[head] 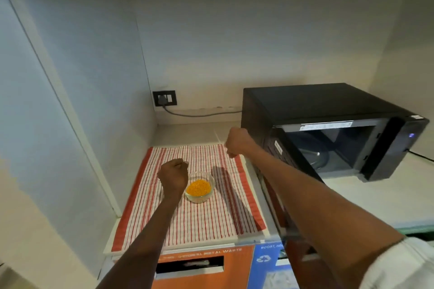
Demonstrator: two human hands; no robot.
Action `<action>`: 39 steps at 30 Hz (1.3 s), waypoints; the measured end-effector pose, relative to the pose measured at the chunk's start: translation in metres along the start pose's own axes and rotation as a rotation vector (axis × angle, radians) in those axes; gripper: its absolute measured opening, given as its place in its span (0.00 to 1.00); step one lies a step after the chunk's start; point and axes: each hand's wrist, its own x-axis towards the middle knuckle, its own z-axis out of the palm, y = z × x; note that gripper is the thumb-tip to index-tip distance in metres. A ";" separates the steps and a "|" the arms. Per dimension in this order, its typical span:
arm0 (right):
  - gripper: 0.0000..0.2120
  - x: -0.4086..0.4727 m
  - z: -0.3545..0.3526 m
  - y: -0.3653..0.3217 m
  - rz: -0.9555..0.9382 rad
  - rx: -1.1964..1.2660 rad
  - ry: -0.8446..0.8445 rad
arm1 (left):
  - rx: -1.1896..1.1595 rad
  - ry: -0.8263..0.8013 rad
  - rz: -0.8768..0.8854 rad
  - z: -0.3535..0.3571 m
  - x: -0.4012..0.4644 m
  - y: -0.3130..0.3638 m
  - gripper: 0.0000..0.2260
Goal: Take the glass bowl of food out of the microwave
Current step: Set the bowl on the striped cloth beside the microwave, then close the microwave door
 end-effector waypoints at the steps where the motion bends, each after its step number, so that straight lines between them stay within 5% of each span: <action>1: 0.12 -0.004 -0.013 0.000 -0.008 -0.009 0.009 | -0.010 -0.003 0.015 0.000 -0.004 0.007 0.06; 12: 0.03 -0.046 -0.106 0.051 -0.002 0.019 0.236 | -0.152 -0.175 0.185 0.037 -0.055 0.086 0.09; 16: 0.12 -0.056 -0.111 0.071 0.034 -0.023 0.300 | -0.237 -0.343 0.222 0.052 -0.079 0.110 0.14; 25: 0.16 -0.066 -0.109 0.097 0.017 -0.072 0.282 | -0.261 -0.618 0.233 0.077 -0.115 0.129 0.21; 39: 0.11 -0.064 -0.112 0.122 -0.107 0.000 0.177 | -0.241 -0.646 0.161 0.098 -0.132 0.134 0.24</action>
